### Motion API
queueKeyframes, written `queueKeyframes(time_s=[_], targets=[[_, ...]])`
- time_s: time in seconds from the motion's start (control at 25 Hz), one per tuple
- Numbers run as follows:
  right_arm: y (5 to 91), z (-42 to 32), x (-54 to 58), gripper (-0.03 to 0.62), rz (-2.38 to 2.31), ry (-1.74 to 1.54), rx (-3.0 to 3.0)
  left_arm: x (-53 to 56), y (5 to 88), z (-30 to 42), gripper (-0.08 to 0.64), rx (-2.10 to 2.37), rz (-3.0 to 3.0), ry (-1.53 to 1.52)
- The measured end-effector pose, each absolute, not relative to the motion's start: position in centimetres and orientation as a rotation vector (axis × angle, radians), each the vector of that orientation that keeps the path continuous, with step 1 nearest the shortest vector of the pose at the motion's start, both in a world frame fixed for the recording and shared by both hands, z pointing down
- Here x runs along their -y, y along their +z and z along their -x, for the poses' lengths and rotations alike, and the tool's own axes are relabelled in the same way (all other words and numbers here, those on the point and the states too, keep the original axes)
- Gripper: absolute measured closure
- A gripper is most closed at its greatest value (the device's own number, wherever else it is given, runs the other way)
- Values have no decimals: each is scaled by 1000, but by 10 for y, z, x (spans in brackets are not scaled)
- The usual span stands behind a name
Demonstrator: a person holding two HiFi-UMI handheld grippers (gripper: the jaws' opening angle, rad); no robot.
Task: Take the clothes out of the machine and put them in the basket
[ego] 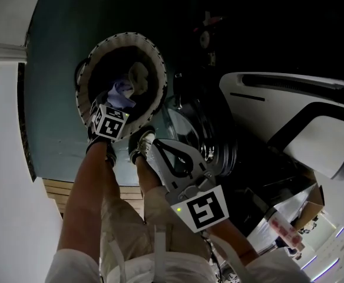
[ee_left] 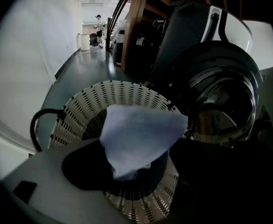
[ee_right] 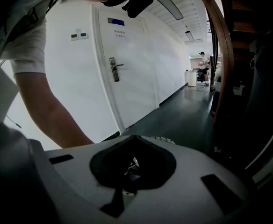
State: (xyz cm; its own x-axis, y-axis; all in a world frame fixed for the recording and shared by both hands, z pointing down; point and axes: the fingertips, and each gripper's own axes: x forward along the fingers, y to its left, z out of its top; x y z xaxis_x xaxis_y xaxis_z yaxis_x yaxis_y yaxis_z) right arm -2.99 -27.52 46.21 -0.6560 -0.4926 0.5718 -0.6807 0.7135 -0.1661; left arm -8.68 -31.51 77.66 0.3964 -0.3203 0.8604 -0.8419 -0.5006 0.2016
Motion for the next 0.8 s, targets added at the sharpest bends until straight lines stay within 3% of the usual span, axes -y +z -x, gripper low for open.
queueKeyframes(time_s=[0.12,0.64,0.72,0.8], targets=[[458,24,276,580,-909,501,2421,310,776,88,126,1000,-1999,1054],[439,28,267,580,-954,457,2435,303,726,114,126,1095,-2023,965],[427,33,266,580,-963,434,2443,304,710,123,129,1109,-2013,918],[414,38,266,580,-977,409,2449,309,691,136,180,1139,-2011,893]])
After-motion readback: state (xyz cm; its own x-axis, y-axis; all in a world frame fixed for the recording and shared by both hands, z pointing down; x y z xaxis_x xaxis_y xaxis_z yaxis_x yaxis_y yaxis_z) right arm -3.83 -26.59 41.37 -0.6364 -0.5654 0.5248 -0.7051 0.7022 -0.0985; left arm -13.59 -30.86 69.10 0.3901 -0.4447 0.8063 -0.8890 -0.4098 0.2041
